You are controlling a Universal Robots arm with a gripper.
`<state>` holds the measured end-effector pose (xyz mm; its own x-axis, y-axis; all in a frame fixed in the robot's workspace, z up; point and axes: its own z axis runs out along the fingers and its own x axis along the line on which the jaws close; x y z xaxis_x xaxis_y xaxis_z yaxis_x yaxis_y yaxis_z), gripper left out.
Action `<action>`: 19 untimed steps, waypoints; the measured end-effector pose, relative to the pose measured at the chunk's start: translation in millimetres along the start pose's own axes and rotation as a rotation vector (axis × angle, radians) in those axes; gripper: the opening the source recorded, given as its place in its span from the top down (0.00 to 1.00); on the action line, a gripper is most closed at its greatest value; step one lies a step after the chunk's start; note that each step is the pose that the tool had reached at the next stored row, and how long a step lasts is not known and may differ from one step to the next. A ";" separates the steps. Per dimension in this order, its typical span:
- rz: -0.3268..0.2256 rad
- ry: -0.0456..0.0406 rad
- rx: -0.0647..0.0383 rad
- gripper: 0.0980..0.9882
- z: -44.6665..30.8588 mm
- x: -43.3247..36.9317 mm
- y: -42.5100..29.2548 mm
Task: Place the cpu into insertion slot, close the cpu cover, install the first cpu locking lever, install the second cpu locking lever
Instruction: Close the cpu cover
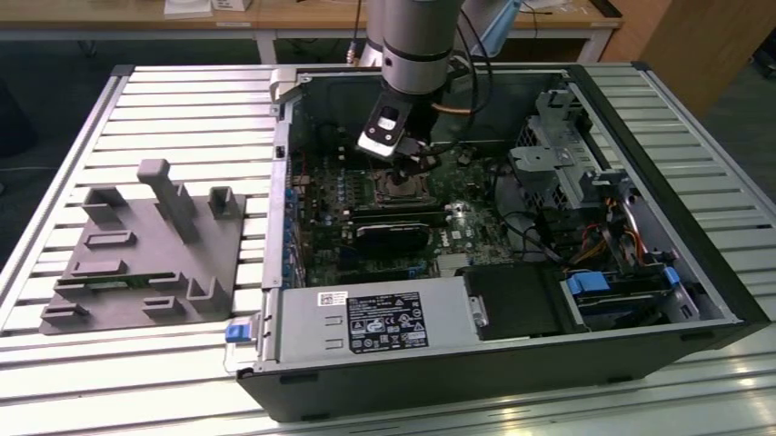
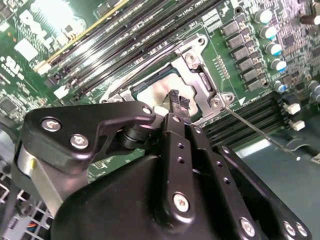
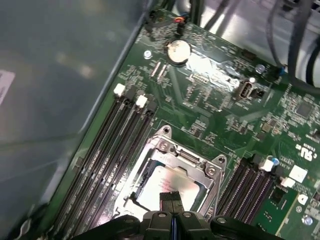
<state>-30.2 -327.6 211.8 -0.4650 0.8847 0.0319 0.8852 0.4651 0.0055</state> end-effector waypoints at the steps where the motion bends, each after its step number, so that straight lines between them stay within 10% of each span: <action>1: -0.013 0.0000 0.000 0.99 0.0 0.0 0.0; 19: -0.218 -0.0174 -0.037 0.99 1.4 -0.4 -0.2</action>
<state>-30.2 -328.0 210.3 -0.6452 0.7639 0.0087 0.7634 0.6442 0.0466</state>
